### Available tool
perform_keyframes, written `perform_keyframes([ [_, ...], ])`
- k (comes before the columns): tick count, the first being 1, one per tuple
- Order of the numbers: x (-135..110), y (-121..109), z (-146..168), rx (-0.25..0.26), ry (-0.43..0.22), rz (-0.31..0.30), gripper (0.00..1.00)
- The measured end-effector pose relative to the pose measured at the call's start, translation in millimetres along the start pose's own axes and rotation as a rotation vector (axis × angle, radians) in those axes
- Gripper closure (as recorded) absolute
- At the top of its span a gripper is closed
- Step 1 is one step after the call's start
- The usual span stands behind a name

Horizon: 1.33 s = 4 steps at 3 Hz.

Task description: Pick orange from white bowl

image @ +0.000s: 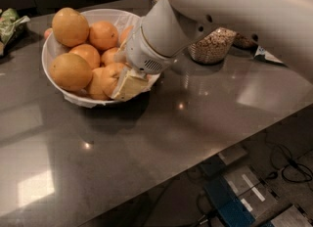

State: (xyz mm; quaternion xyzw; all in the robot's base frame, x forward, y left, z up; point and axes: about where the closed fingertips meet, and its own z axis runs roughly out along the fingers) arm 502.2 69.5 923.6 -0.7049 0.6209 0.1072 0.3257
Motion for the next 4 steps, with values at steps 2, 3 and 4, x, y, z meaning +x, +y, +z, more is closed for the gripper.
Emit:
perform_keyframes([
  [2,0.0,0.0,0.0,0.0,0.0,0.0,0.89],
  [3,0.0,0.0,0.0,0.0,0.0,0.0,1.0],
  [4,-10.8,-14.5,-12.3,0.022,-0.016,-0.039,1.0],
])
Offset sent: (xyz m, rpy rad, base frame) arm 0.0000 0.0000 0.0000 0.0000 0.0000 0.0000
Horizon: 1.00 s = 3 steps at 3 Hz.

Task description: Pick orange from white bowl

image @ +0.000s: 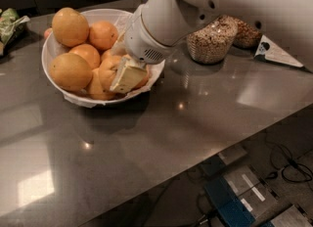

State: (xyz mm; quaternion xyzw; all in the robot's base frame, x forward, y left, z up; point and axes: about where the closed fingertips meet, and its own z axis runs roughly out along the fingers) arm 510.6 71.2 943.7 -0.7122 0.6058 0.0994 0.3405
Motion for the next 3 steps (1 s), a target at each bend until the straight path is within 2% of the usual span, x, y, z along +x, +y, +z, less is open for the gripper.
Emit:
perform_keyframes([
  [1,-20.9,-23.7,-26.9,0.056,-0.029,-0.072,1.0],
  [2,-31.0,-40.8,-48.9,0.118,-0.041,-0.11,1.0],
  [3,-31.1,-40.8,-49.0,0.118,-0.041,-0.11,1.0],
])
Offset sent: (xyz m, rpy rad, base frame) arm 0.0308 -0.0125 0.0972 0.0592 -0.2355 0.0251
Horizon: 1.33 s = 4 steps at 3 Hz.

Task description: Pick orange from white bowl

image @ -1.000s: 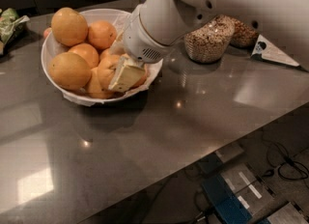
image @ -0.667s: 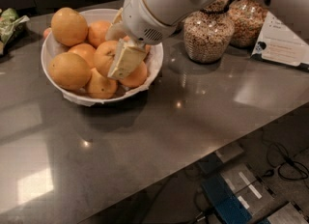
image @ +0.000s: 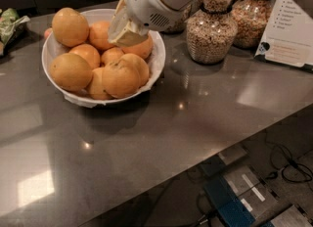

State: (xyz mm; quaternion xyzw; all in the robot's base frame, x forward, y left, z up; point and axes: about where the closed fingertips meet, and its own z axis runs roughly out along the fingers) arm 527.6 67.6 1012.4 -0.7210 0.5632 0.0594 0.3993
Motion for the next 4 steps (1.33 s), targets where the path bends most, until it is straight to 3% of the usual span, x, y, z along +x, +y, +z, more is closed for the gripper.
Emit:
perform_keyframes([
  [2,0.0,0.2,0.0,0.0,0.0,0.0,0.57],
  [4,5.7,32.1,11.4,-0.032,-0.047,0.071,0.11],
])
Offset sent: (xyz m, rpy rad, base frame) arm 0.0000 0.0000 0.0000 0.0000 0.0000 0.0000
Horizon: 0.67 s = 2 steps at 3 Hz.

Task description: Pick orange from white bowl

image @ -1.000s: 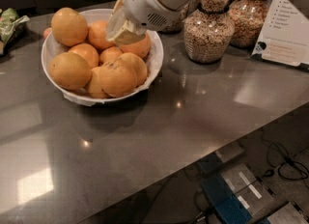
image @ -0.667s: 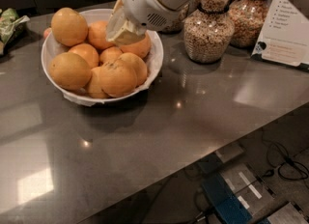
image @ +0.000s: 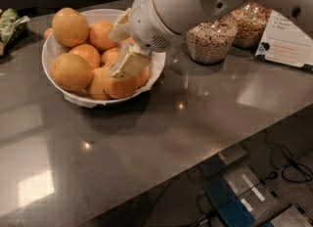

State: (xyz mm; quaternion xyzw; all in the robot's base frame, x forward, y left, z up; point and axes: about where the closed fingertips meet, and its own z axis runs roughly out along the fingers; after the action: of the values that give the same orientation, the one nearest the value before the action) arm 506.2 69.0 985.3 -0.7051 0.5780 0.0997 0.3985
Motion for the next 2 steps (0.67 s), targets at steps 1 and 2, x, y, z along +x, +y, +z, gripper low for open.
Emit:
perform_keyframes([
  [1,2.3,10.3,7.0,-0.018,-0.021,0.025,0.15],
  [2,6.4,18.2,14.1,-0.036,-0.031,0.046,0.38],
])
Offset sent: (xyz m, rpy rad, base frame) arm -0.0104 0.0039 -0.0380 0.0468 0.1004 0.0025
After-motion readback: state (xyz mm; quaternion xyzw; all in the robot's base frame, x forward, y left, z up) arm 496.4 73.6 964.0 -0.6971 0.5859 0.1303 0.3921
